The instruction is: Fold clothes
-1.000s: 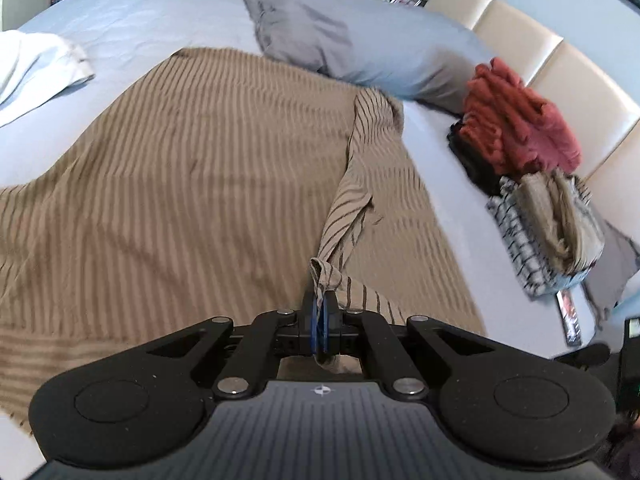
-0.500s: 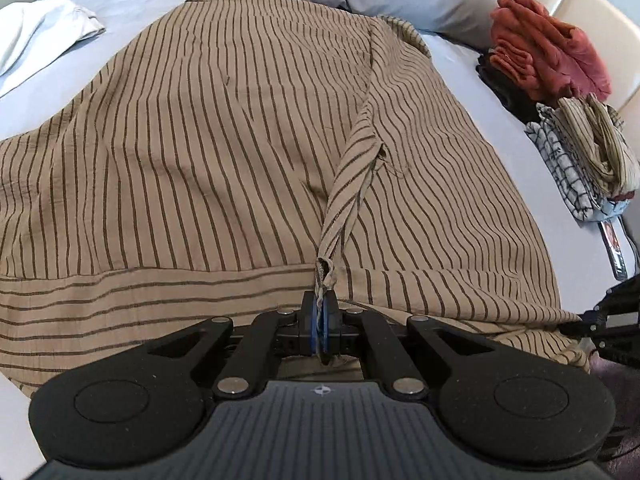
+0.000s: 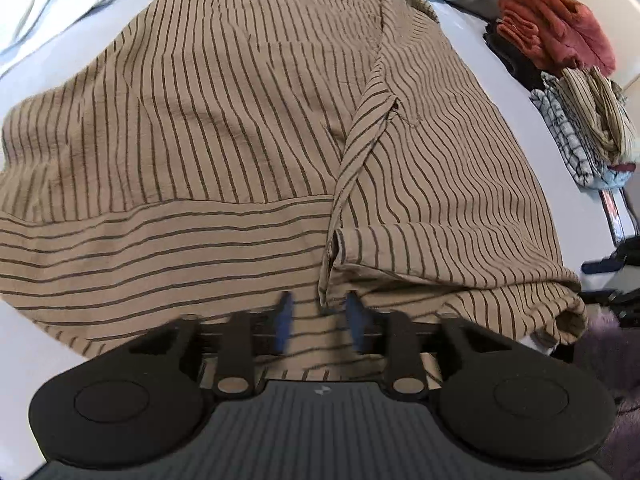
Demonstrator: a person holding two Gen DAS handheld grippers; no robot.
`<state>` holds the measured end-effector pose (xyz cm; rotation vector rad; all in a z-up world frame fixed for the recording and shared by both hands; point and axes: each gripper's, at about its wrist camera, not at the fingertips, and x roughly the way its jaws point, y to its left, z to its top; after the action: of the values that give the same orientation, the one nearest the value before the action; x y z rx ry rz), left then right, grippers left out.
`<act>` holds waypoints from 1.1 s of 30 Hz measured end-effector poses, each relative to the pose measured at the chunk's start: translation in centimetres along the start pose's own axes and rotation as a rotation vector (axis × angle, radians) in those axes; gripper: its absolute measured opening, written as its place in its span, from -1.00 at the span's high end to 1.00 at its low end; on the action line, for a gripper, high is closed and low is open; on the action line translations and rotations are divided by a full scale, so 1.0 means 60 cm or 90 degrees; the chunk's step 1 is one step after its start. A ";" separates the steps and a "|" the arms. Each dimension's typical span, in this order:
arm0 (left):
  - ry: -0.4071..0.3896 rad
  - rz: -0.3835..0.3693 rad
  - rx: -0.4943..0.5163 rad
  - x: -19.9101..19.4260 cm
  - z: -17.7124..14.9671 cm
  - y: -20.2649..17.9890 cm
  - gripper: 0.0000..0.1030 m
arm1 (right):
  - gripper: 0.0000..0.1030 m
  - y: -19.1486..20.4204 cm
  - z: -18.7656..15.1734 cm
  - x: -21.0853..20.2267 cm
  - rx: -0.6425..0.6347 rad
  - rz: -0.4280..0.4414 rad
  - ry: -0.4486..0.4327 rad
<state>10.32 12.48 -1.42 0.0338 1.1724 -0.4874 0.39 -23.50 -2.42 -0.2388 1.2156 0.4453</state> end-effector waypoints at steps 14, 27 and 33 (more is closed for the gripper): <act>-0.117 -0.021 0.075 0.014 0.049 -0.102 0.22 | 0.45 0.003 0.065 0.011 0.067 -0.013 -0.110; 0.106 -0.007 0.134 0.088 -0.002 -0.114 0.59 | 0.43 0.017 0.042 0.083 0.046 0.025 0.003; 0.070 -0.012 0.093 0.036 -0.002 -0.093 0.58 | 0.30 0.000 0.046 0.063 0.072 0.019 -0.012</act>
<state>8.70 6.77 -2.16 0.1775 1.2431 -0.5926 3.80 -21.59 -5.07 -0.1198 1.2234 0.4035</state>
